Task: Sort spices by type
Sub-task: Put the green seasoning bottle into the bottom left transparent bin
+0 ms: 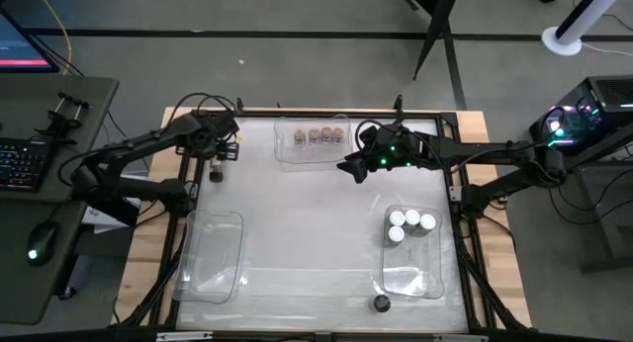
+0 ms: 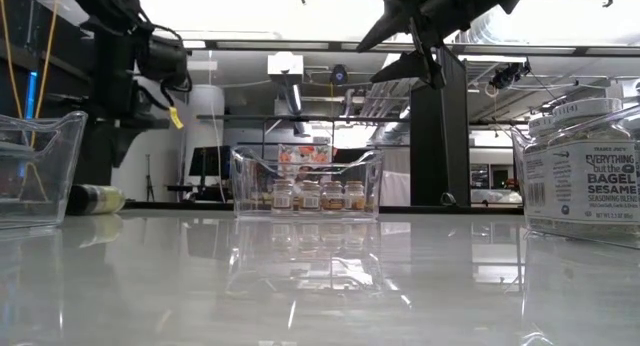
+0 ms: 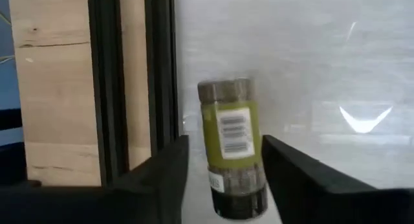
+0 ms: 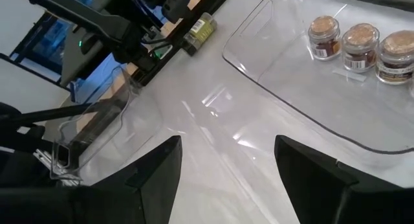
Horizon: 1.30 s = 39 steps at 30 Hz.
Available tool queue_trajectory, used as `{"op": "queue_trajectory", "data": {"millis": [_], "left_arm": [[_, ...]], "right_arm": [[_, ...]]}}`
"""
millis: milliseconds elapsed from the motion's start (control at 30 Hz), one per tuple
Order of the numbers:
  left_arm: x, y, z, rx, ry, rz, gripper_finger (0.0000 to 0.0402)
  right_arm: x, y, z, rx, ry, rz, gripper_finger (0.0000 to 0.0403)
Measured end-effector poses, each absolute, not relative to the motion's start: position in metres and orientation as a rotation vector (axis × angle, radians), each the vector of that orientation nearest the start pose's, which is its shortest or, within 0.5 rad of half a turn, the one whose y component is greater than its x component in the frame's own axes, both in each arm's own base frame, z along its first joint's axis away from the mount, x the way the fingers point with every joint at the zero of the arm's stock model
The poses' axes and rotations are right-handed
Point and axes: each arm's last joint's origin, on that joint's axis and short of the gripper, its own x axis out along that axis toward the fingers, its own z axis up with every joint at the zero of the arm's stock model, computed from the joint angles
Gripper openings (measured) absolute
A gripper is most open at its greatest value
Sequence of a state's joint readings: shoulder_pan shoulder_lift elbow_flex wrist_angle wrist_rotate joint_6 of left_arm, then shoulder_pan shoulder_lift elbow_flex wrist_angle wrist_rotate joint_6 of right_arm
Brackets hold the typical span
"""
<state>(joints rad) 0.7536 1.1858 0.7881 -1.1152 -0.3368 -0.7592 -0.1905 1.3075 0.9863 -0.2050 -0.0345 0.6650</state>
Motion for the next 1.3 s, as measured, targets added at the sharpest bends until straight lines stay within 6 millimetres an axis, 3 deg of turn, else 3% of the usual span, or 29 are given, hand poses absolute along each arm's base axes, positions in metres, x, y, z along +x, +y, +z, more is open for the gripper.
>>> {"op": "queue_trajectory", "data": {"millis": [300,600,767,867,1033,1167,1300], "left_arm": [[0.116,0.12,0.17,-1.087,1.022,1.485,0.0264],[0.11,0.116,0.143,-1.124,0.908,1.562,0.0269],[0.111,0.117,0.138,-1.135,0.849,1.565,0.0265],[0.113,0.119,0.14,-1.123,0.836,1.551,0.023],[0.127,0.122,0.151,-1.171,0.749,1.416,0.0099],[0.147,0.124,0.175,-1.175,0.557,1.257,0.009],[0.169,0.124,0.213,-1.205,0.231,1.06,0.009]], "right_arm": [[0.281,-0.053,0.289,0.696,0.458,-0.318,0.0243],[0.281,-0.053,0.289,0.699,0.469,-0.314,0.0243],[0.281,-0.053,0.288,0.699,0.47,-0.315,0.0243],[0.281,-0.053,0.288,0.713,0.468,-0.318,0.0243],[0.282,-0.053,0.291,0.748,0.442,-0.296,0.0243],[0.288,-0.051,0.304,0.756,0.335,-0.147,0.0243],[0.292,-0.051,0.318,0.764,0.202,-0.072,0.0243]]}}
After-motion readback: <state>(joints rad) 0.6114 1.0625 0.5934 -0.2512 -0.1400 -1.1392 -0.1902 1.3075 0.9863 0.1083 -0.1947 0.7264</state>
